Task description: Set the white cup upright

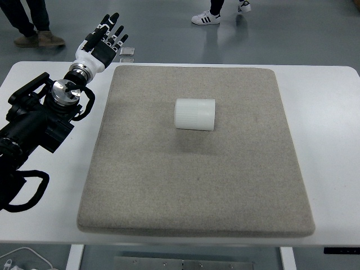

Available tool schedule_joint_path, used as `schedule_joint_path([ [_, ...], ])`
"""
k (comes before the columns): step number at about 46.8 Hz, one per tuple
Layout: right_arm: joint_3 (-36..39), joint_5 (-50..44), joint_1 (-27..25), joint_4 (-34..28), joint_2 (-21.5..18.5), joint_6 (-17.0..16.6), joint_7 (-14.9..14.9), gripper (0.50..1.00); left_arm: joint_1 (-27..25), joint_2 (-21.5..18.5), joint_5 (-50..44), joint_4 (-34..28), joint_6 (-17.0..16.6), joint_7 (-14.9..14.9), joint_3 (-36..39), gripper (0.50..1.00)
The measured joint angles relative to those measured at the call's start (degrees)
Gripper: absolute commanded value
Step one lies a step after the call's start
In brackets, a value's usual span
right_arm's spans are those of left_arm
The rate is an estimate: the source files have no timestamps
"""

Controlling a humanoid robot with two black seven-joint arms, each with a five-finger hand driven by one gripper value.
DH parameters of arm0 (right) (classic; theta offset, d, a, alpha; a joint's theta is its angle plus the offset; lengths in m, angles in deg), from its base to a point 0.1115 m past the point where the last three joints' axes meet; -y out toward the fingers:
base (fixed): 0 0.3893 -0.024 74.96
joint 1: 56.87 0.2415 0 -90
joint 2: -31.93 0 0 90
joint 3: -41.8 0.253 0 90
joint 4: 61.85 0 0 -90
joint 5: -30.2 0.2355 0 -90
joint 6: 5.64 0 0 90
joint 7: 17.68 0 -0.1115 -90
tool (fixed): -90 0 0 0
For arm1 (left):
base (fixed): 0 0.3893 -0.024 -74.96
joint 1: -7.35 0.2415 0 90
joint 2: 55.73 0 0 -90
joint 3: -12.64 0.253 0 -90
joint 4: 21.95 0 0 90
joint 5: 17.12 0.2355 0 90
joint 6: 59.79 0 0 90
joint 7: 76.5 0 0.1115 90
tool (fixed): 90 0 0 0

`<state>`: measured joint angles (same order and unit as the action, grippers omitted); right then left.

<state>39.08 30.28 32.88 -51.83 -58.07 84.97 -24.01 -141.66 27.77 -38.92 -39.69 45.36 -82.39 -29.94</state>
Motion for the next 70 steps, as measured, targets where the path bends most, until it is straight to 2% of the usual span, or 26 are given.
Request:
schedule_joint_path([
  [16,0.0,0.0,0.01,0.0,0.0,0.0,0.0,0.93,0.0,-0.21,0.0,0.14,0.04,0.0,0.03,0.994],
  [28,0.0,0.0,0.02,0.0,0.0,0.0,0.0,0.93,-0.75,-2.34,0.0,0.44,-0.11,0.34,0.11,0.994],
  [39,0.0,0.0,0.01,0.0,0.0,0.0,0.0,0.93,-0.8,-2.56,1.76,0.2,2.6,0.28,1.83,0.992],
  [52,0.0,0.0,0.01,0.0,0.0,0.0,0.0,0.93,-1.75,-2.42,12.19,-0.39,3.44,0.31,2.26,0.992],
  [63,0.0,0.0,0.02,0.0,0.0,0.0,0.0,0.93,-3.11,-4.32,23.64,-0.81,8.06,0.67,2.35,0.992],
  [70,0.0,0.0,0.03,0.0,0.0,0.0,0.0,0.93,-3.71,-6.27,32.3,-3.46,11.04,0.74,2.34,0.992],
])
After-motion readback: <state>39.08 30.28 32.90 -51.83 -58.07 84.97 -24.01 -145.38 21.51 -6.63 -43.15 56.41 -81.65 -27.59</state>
